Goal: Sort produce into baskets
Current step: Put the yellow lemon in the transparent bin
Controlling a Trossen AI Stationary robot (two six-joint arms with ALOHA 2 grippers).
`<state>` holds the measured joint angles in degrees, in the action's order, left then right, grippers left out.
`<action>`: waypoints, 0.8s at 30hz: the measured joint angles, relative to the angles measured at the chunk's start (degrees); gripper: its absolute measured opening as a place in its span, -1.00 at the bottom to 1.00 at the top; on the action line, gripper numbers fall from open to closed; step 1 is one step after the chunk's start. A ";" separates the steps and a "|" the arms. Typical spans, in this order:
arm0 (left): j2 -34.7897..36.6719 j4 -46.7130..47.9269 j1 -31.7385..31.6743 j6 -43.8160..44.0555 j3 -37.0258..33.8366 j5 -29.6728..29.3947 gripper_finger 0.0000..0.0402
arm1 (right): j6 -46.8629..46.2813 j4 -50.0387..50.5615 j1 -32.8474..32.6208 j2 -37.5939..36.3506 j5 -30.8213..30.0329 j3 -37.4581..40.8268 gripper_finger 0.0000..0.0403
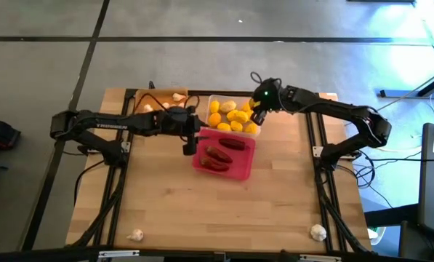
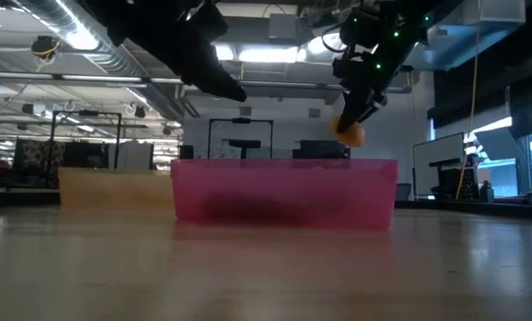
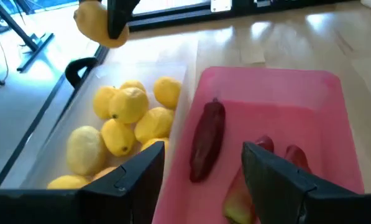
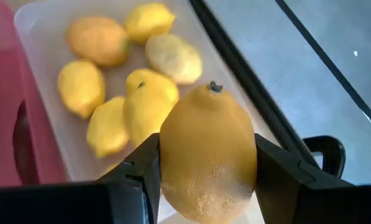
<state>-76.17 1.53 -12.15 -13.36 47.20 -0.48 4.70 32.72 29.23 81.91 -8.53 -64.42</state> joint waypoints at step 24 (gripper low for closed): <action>0.56 -11.24 -5.69 7.14 -9.31 7.48 0.05 | 0.06 -9.43 9.47 14.82 6.22 0.00 -0.09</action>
<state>-75.61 -9.72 -17.85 -6.21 37.89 7.00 4.76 23.29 38.70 96.73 -2.31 -64.42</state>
